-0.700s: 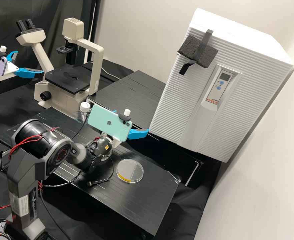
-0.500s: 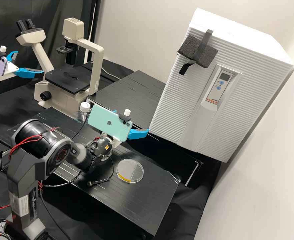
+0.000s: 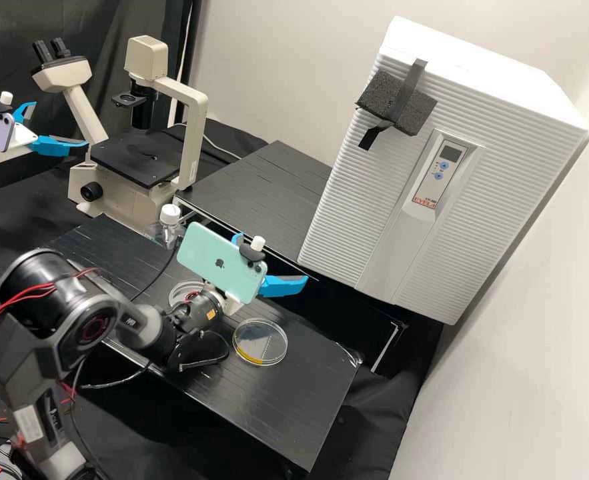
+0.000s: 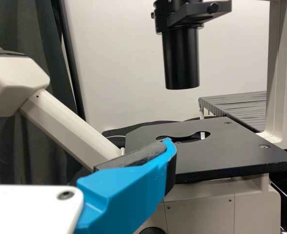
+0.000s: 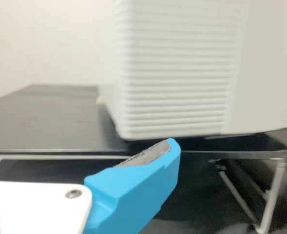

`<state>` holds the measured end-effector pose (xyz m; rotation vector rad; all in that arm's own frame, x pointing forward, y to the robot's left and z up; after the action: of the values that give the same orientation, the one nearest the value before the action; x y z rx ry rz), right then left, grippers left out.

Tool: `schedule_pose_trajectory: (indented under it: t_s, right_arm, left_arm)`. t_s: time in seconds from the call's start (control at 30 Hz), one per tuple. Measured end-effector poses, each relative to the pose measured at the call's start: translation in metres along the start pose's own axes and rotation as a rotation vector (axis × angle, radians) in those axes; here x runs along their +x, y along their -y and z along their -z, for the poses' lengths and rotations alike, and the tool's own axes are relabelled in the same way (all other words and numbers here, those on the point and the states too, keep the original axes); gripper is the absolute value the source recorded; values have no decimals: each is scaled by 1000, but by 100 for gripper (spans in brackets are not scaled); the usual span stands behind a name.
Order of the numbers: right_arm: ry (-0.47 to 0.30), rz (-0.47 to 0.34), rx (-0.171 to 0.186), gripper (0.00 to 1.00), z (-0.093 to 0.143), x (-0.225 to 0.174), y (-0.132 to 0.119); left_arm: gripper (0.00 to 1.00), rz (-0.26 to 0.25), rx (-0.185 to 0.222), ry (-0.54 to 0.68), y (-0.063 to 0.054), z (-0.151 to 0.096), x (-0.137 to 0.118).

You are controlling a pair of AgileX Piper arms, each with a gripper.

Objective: Close the petri dish lid.

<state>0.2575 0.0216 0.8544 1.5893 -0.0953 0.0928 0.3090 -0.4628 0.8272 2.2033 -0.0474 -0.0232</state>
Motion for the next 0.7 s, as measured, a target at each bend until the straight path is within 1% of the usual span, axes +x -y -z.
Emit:
schedule_pose_trajectory:
  t_s: [0.13, 0.23, 0.4, 0.5, 0.63, 0.7]
  right_arm:
    - [0, -53, 19, 100, -6, -16, -12]
    - [14, -75, 28, 100, -14, -28, -17]
    - [74, -75, 22, 100, -30, -48, -20]
    - [104, -81, 26, 100, -38, -58, -23]
    - [131, -90, 32, 100, -45, -69, -26]
    - [139, -91, 29, 100, -46, -75, -26]
  left_arm:
    - [100, 0, 0, 0, 0, 0, 0]
    - [100, 0, 0, 0, 0, 0, 0]
    - [100, 0, 0, 0, 0, 0, 0]
    - [100, 0, 0, 0, 0, 0, 0]
    - [100, 0, 0, 0, 0, 0, 0]
    - [100, 0, 0, 0, 0, 0, 0]
